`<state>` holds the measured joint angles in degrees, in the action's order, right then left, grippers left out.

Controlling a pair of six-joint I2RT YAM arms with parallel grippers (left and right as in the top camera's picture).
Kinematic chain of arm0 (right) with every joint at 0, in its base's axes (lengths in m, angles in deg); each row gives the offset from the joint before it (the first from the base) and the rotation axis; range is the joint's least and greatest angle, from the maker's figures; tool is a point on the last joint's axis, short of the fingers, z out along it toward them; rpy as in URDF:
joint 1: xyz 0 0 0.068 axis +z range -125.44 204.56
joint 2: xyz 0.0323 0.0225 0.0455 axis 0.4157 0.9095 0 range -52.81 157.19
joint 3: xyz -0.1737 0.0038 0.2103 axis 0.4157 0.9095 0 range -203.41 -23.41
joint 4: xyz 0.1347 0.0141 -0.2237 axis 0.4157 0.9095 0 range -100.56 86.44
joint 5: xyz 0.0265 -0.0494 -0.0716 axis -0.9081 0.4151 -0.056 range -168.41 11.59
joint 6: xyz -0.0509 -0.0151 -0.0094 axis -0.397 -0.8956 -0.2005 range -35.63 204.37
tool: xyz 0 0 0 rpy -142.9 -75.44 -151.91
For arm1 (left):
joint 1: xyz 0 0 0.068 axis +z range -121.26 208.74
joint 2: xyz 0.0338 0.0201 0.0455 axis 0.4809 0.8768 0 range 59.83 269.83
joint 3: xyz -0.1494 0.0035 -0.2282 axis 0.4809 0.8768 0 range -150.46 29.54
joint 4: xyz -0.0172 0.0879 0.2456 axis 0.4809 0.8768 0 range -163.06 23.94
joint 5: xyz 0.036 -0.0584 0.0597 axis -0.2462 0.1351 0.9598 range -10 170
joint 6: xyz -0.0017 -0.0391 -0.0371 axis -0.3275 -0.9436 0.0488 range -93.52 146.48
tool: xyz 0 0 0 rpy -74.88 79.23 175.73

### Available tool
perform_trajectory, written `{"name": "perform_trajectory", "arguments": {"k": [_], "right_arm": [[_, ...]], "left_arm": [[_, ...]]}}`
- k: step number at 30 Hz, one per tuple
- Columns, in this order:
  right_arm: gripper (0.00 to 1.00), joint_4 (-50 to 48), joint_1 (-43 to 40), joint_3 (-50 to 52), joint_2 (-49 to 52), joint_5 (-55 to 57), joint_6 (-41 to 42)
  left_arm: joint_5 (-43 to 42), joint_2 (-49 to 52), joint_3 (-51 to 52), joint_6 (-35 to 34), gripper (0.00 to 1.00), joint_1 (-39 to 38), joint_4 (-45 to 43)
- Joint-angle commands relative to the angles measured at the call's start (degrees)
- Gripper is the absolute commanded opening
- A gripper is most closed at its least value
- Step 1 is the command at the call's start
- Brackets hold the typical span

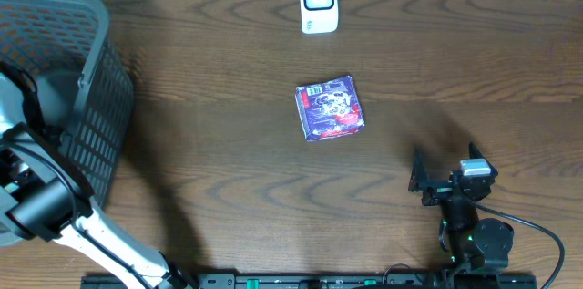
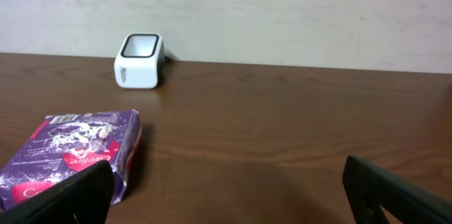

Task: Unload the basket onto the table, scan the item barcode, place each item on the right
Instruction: 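Return the left gripper to the basket and grasp the green tissue pack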

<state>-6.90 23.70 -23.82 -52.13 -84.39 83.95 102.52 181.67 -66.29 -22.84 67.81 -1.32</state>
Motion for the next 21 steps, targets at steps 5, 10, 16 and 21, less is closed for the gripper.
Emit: {"name": "perform_trajectory", "arguments": {"k": [5, 10, 16, 21], "right_arm": [[0.99, 0.24, 0.55, 0.07, -0.31, -0.37, 0.79], [0.99, 0.24, 0.55, 0.07, -0.31, -0.37, 0.79], [0.99, 0.24, 0.55, 0.07, -0.31, -0.37, 0.79], [0.99, 0.24, 0.55, 0.07, -0.31, -0.37, 0.79]], "left_arm": [[-0.39, -0.17, -0.11, -0.07, 0.31, 0.13, 1.40], [-2.12, -0.61, -1.86, -0.07, 0.07, 0.13, 4.76], [-8.33, -6.36, -4.59, 0.17, 0.08, 0.07, 7.48], [-12.50, -17.51, -4.87, 0.13, 0.07, -0.26, 5.20]]}}
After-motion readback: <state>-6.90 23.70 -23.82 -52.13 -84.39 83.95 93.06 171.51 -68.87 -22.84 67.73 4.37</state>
